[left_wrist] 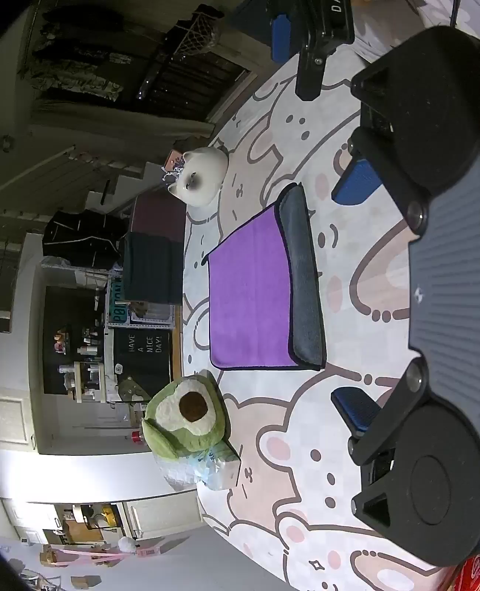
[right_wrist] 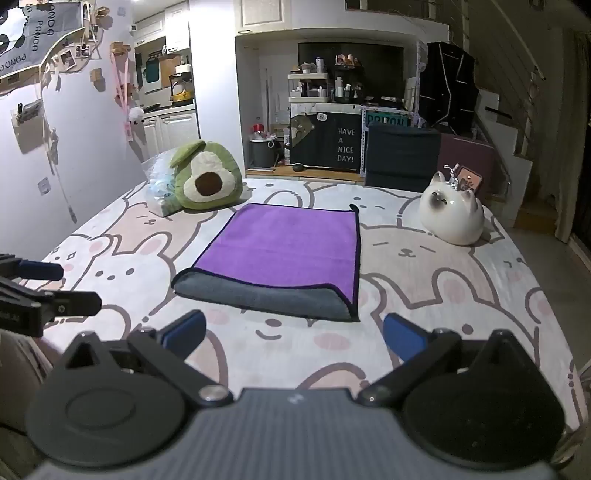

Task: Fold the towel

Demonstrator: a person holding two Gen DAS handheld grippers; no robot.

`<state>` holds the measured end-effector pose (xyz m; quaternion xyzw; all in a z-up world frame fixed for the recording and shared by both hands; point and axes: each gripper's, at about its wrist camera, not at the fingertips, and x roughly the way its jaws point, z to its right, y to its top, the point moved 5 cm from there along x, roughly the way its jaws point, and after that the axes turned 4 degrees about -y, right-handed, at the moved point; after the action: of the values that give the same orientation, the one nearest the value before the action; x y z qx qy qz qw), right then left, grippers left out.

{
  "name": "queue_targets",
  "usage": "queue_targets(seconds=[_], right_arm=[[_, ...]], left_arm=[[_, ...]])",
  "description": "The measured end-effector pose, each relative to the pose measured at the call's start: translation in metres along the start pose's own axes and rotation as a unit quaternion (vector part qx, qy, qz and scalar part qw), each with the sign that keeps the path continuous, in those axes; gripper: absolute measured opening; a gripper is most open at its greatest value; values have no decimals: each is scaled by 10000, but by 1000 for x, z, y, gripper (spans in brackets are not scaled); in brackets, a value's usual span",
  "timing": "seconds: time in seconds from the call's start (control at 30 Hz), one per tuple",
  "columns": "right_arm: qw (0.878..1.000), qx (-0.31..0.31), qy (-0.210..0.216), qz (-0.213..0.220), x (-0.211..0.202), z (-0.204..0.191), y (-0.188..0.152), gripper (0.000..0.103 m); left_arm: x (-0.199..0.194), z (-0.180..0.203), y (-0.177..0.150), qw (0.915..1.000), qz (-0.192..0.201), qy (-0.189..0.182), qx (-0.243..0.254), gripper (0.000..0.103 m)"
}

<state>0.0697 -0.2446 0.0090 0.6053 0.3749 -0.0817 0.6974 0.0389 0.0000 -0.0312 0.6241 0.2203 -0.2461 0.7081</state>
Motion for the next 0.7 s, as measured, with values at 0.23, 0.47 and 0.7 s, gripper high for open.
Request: queue_targets(seconds=[0.23,0.47,0.7], right_arm=[[10000,1,-20,6,0,0,0,103],[10000,30,19,7,0,1,-1,103],[10000,39,26,9,0,1,0,103]], left_arm=[[1,0,0,10000,-2,14,10,103],[1,0,0,10000,15,-6,12,103],[-1,4,2,10000,-1,-7,42,103]])
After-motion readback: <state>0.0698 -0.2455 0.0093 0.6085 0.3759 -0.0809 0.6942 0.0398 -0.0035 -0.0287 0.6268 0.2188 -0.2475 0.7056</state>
